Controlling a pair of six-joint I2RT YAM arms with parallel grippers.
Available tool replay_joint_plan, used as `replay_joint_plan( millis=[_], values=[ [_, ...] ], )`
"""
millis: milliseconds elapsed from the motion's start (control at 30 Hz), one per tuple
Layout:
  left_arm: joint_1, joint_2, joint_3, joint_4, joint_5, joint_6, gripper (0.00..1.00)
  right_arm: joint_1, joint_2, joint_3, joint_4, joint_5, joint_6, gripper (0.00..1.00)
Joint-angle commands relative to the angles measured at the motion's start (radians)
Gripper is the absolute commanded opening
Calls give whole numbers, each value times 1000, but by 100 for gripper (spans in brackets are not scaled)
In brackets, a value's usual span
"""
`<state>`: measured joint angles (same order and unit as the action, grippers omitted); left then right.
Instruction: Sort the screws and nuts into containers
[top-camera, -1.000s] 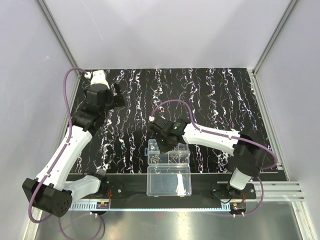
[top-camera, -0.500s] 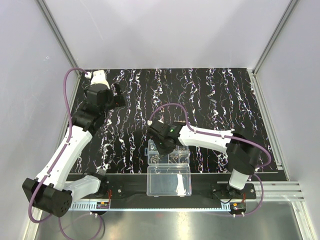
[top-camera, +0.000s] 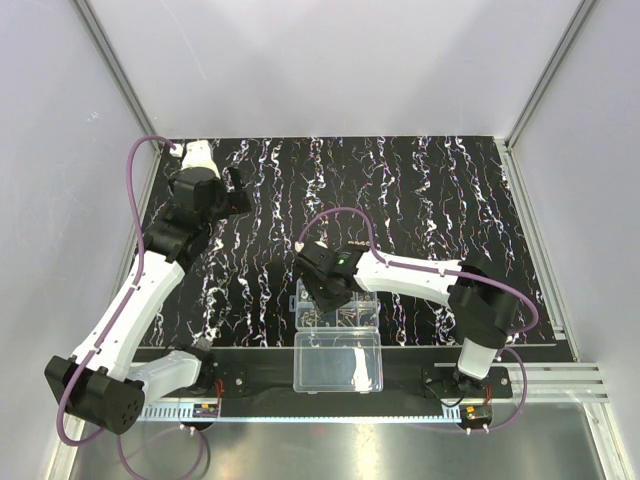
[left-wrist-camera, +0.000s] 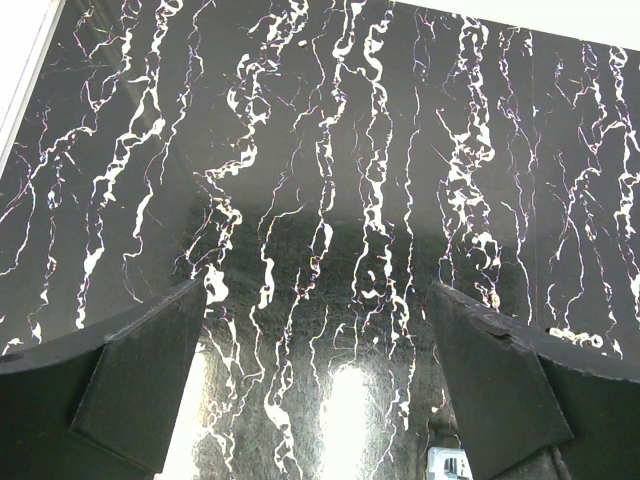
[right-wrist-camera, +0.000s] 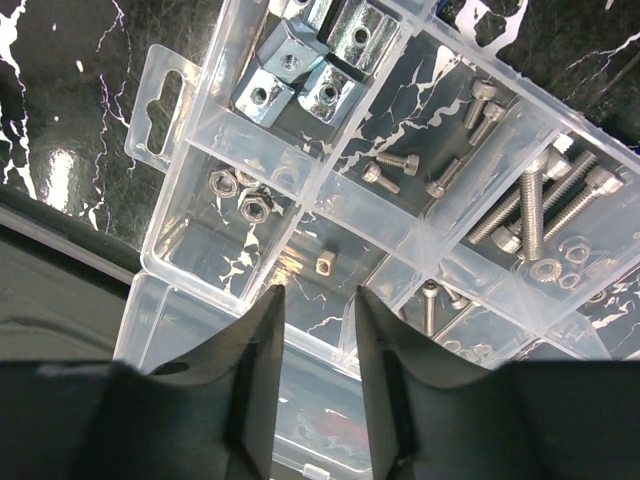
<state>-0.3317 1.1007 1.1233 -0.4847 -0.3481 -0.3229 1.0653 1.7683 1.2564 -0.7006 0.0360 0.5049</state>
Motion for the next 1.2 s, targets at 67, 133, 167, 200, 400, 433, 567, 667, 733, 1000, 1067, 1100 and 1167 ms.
replay_joint_plan(
  millis=[67,133,167,200,400,433,567,667,733,1000,1067,1100,1167],
  values=[
    [5,-5,33,28,1,-5,99,5,-47,79,-20,53,-19,46],
    [5,-5,33,28,0,-5,99,1,-65,104,-48,97,-31,47],
    [5,-7,33,28,-2,-5,99,-2,-72,130,-59,161,-46,50],
    [5,-7,33,28,-3,-5,99,-10,-84,141,-74,198,-51,53],
    [5,-4,32,31,9,-2,99,-280,-72,189,-8,171,-55,55],
    [5,-4,32,32,9,-2,99,-304,-49,199,-2,183,-52,55],
    [5,2,27,32,4,2,99,-389,48,274,18,209,-86,54],
    [6,5,30,32,3,4,99,-413,135,304,47,180,-129,51],
    [6,5,29,32,4,2,99,-421,175,302,79,156,-167,49],
    [6,10,29,34,5,4,99,-433,114,131,347,-11,-495,60],
    [6,14,26,34,3,4,99,-453,85,92,380,-60,-551,62],
    [6,13,27,34,3,5,99,-464,76,92,386,-83,-558,62],
    [6,16,27,34,3,5,99,-493,82,103,371,-160,-597,63]
  ],
)
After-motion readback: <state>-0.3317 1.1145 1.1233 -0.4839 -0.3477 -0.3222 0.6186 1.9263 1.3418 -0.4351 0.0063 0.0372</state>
